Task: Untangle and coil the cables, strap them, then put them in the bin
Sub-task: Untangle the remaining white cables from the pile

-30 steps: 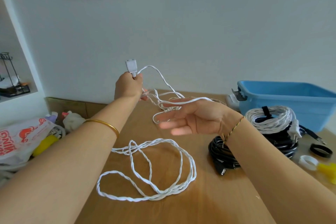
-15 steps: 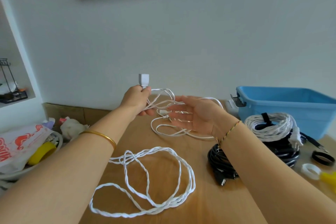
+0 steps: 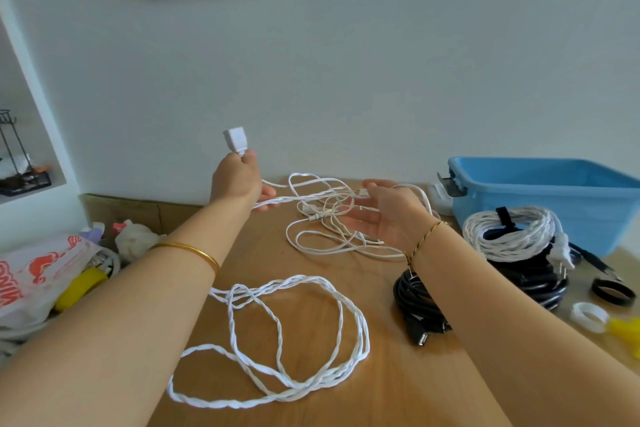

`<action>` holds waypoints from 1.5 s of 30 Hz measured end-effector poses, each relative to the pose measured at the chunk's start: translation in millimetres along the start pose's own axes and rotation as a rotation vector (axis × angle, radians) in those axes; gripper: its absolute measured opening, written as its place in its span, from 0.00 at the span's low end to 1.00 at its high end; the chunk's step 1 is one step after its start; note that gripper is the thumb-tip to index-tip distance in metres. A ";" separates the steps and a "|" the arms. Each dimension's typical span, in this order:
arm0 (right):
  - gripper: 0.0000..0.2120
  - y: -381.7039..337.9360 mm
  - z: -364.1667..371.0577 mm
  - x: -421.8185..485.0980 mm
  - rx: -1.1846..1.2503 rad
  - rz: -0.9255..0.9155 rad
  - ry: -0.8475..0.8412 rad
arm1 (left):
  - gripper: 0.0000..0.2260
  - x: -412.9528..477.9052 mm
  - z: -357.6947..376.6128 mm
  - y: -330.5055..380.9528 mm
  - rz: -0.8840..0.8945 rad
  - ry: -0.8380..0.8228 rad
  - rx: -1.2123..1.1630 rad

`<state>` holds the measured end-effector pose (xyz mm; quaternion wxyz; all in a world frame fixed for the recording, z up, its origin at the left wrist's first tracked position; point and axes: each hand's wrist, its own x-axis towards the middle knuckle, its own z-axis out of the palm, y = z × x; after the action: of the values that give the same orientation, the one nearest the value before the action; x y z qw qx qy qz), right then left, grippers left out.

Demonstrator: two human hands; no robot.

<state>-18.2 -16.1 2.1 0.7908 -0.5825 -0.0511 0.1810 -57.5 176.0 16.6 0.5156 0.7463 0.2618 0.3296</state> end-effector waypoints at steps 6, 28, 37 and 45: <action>0.10 -1.6 -4.0 5.1 0.087 0.014 0.021 | 0.17 -1.3 -6.2 7.6 -0.201 -0.087 -0.420; 0.12 -2.6 -7.7 4.7 -0.041 0.010 -0.065 | 0.20 -14.9 0.2 7.6 -0.146 -0.349 0.023; 0.12 -5.0 -0.2 0.3 -0.198 -0.046 -0.053 | 0.18 -6.1 -2.0 1.1 -0.128 -0.393 0.080; 0.08 -6.0 -1.8 11.1 -0.311 -0.117 0.066 | 0.10 -4.1 -0.5 -3.8 -0.029 -0.583 0.334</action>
<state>-5.9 -15.4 5.7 0.7017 -0.6994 -0.0862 0.1050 -60.7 174.5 12.2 0.4439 0.8796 0.1642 0.0476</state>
